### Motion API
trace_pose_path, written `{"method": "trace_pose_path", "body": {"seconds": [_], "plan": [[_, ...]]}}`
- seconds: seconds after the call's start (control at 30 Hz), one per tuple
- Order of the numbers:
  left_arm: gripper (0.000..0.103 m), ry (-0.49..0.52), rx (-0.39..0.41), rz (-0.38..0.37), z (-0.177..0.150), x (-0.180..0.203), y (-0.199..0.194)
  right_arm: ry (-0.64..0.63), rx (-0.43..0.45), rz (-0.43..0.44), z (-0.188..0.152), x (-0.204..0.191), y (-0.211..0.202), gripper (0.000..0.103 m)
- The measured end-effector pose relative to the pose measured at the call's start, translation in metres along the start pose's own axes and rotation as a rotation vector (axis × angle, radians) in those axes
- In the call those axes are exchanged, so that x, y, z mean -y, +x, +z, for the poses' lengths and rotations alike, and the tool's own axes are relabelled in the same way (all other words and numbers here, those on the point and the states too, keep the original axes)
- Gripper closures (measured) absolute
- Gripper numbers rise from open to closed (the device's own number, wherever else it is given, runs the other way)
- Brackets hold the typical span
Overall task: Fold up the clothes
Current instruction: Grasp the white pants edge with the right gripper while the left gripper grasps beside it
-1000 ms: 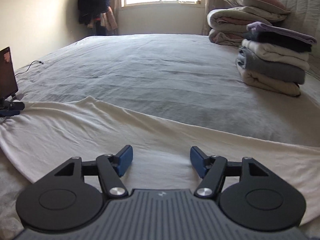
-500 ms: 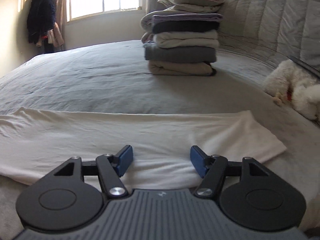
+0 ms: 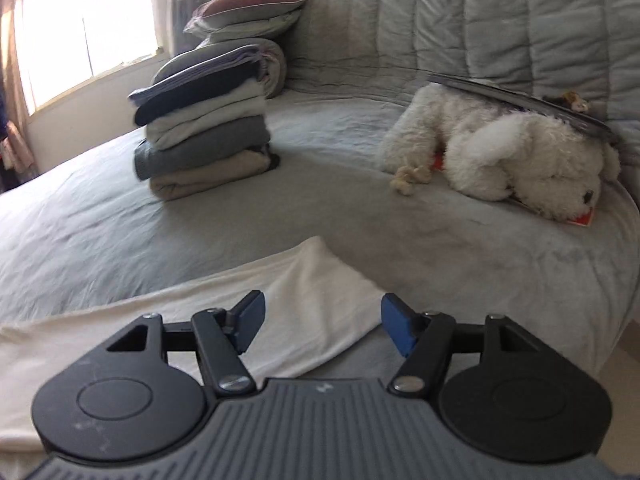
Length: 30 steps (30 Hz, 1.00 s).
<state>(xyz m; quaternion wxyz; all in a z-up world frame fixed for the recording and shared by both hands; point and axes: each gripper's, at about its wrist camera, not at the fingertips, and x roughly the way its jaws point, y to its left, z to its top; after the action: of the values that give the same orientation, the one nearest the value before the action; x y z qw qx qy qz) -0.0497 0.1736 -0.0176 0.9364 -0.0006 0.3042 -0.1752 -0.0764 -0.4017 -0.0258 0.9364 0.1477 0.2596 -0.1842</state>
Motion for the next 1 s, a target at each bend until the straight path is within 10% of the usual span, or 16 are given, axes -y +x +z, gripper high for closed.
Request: {"method": "trace_pose_path", "body": {"seconds": [0.23, 0.53, 0.77, 1.0], "plan": [[0.030, -0.245, -0.003, -0.058, 0.019, -0.002, 0.008, 0.029, -0.100, -0.036, 0.026, 0.027, 0.025, 0.042], [0.030, -0.199, -0.066, -0.067, 0.027, 0.031, 0.024, -0.010, -0.173, 0.009, 0.029, 0.014, 0.040, 0.046], [0.030, -0.197, -0.130, -0.138, 0.020, 0.055, 0.038, -0.023, -0.173, 0.075, 0.034, -0.010, 0.034, 0.091], [0.032, -0.378, -0.196, -0.258, 0.017, 0.054, 0.053, -0.035, -0.172, 0.141, 0.038, -0.033, 0.028, 0.094]]}}
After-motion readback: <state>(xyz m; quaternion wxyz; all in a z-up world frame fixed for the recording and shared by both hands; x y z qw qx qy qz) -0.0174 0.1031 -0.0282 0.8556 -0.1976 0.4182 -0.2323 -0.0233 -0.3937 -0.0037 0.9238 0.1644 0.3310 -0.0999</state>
